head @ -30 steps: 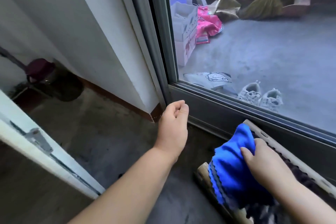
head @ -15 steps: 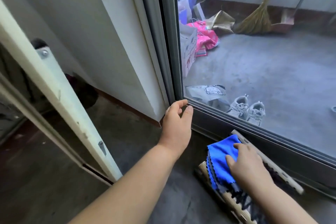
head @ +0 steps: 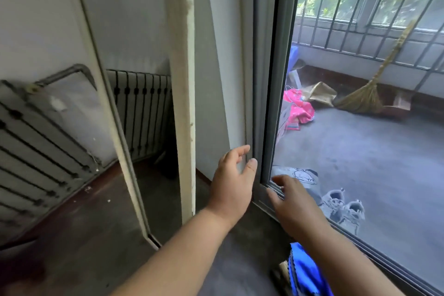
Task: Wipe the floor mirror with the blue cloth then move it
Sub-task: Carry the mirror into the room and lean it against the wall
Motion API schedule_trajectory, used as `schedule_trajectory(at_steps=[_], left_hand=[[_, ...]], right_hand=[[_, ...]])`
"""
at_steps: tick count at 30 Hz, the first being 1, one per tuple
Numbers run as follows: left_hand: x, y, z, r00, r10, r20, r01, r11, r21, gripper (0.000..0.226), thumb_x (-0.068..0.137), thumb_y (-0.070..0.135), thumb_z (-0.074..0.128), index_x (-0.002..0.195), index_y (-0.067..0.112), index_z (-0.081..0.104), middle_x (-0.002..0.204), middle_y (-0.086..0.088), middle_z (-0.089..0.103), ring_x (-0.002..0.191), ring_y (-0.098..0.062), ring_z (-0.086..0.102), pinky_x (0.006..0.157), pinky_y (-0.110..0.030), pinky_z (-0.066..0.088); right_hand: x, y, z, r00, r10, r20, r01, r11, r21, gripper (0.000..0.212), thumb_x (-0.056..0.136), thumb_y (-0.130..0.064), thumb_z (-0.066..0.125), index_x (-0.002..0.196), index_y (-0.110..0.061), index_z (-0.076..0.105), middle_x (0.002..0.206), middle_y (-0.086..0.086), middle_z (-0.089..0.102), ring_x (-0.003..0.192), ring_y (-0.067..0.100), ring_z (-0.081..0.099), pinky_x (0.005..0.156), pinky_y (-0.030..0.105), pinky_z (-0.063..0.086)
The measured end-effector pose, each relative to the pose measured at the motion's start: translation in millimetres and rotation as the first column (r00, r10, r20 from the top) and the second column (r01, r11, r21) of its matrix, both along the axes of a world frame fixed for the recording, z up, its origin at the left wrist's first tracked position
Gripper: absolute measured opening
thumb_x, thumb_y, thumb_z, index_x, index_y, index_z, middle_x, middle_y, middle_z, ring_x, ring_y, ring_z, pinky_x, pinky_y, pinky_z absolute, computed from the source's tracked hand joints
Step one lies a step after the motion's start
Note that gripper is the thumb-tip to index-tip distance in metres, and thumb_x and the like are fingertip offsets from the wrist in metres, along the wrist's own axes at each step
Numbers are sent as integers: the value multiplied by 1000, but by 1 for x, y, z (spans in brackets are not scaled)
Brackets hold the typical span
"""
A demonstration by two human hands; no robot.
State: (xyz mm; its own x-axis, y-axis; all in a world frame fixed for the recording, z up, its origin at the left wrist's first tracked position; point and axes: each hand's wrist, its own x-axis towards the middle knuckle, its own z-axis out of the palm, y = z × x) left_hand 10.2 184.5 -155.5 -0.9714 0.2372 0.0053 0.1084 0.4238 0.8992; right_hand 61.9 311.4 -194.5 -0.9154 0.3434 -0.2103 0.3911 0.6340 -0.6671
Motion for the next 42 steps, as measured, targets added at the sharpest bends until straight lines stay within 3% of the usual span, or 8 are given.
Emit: schedule_trajectory(at_steps=[9, 18, 20, 23, 28, 34, 37, 42], left_hand=[[13, -37, 119, 971, 190, -143, -177, 980, 95, 35, 98, 30, 54, 133, 31, 52, 129, 8, 55, 123, -1, 49, 92, -12, 40], [7, -75, 195, 907, 315, -280, -283, 947, 149, 39, 96, 28, 57, 135, 28, 49, 137, 9, 52, 127, -3, 47, 107, -28, 41], [-1, -82, 205, 894, 327, -306, -304, 945, 122, 43, 97, 25, 57, 138, 26, 47, 139, 9, 50, 129, -4, 46, 110, -30, 40], [-14, -89, 220, 868, 316, -384, -311, 947, 77, 46, 97, 22, 56, 141, 23, 44, 140, 10, 47, 129, -2, 42, 110, -23, 36], [-30, -81, 232, 820, 227, -525, -305, 950, -67, 53, 95, 19, 60, 145, 17, 41, 147, 7, 41, 135, 2, 31, 107, -2, 17], [-44, -64, 232, 783, 153, -603, -311, 936, -167, 64, 93, 23, 63, 149, 14, 34, 159, -2, 26, 148, -13, 20, 115, -15, 13], [-49, -56, 237, 761, 173, -625, -341, 926, -159, 66, 92, 26, 64, 149, 15, 33, 159, -4, 25, 148, -14, 19, 113, -8, 7], [-53, -47, 237, 731, 176, -660, -366, 917, -160, 73, 88, 21, 69, 149, 17, 29, 158, -3, 26, 148, -14, 20, 118, -17, 16]], right_hand=[[-35, -33, 153, 927, 209, -311, -260, 957, -133, 54, 95, -37, 57, 144, -23, 40, 138, -5, 55, 119, 10, 56, 103, 36, 46], [-91, -62, 266, 853, 169, -495, -319, 917, -237, 77, 97, -41, 54, 156, -21, 9, 161, -5, 22, 146, 12, 25, 118, 40, 28], [-102, -67, 277, 849, 98, -519, -295, 903, -312, 68, 97, -35, 54, 154, -22, 19, 154, -5, 37, 140, 13, 38, 113, 40, 36], [-117, -73, 289, 829, 28, -559, -245, 916, -318, 34, 96, -31, 52, 129, -22, 48, 111, -7, 67, 103, 16, 65, 86, 39, 53], [-132, -64, 295, 819, -48, -571, -128, 956, -263, 21, 95, -32, 55, 115, -23, 56, 105, -12, 65, 91, 14, 65, 78, 33, 52], [-140, -57, 296, 825, -8, -565, -191, 937, -292, 16, 84, -38, 65, 93, -28, 55, 93, -14, 67, 84, 13, 69, 77, 44, 59], [-137, -53, 301, 826, 72, -559, -262, 927, -267, 22, 81, -41, 69, 86, -25, 55, 85, -10, 69, 73, 13, 71, 72, 44, 60], [-122, -50, 315, 792, 311, -526, -417, 904, -94, 22, 84, -41, 70, 84, -26, 54, 80, -13, 69, 65, -6, 65, 55, 16, 50]])
